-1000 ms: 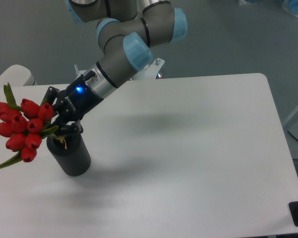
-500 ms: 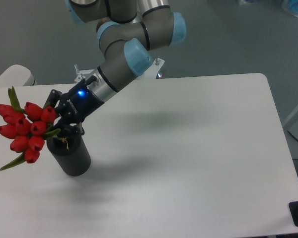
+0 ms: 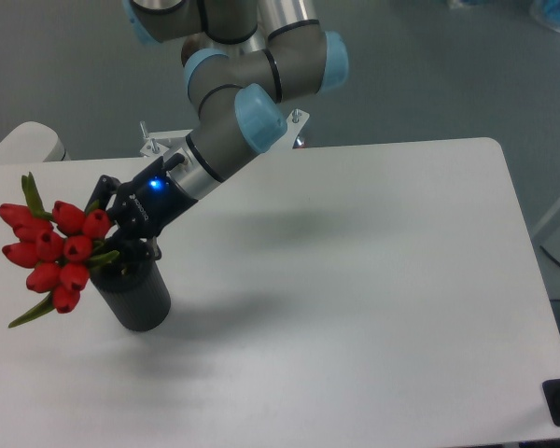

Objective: Insert the flowers into the vase
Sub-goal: 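Push the bouquet deeper into the vase and straighten it upright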

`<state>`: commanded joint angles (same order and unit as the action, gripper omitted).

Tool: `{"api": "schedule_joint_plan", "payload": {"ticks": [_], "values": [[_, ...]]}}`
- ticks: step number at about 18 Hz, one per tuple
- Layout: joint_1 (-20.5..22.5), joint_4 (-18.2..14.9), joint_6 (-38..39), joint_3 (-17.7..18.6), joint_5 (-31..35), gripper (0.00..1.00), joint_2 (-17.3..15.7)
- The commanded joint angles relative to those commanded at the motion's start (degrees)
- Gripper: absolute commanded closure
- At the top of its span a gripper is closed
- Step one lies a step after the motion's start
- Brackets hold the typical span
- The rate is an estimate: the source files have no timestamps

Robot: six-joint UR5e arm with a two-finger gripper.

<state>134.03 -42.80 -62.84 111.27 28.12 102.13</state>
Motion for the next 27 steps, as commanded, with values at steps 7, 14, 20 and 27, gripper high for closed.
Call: {"api": "schedule_joint_plan", "payload": {"ticks": [7,14,20,27], "values": [[1.0,0.1,-0.1,0.1,0.0,0.65,0.8],[1.8,0.0,0.0,0.3,0.0,0.47,0.9],[2.2,-0.1,0.4,0.3,0.1,0.14,0.9],[2.5,-0.1,0.4,0.5,0.3,0.00,0.4]]}}
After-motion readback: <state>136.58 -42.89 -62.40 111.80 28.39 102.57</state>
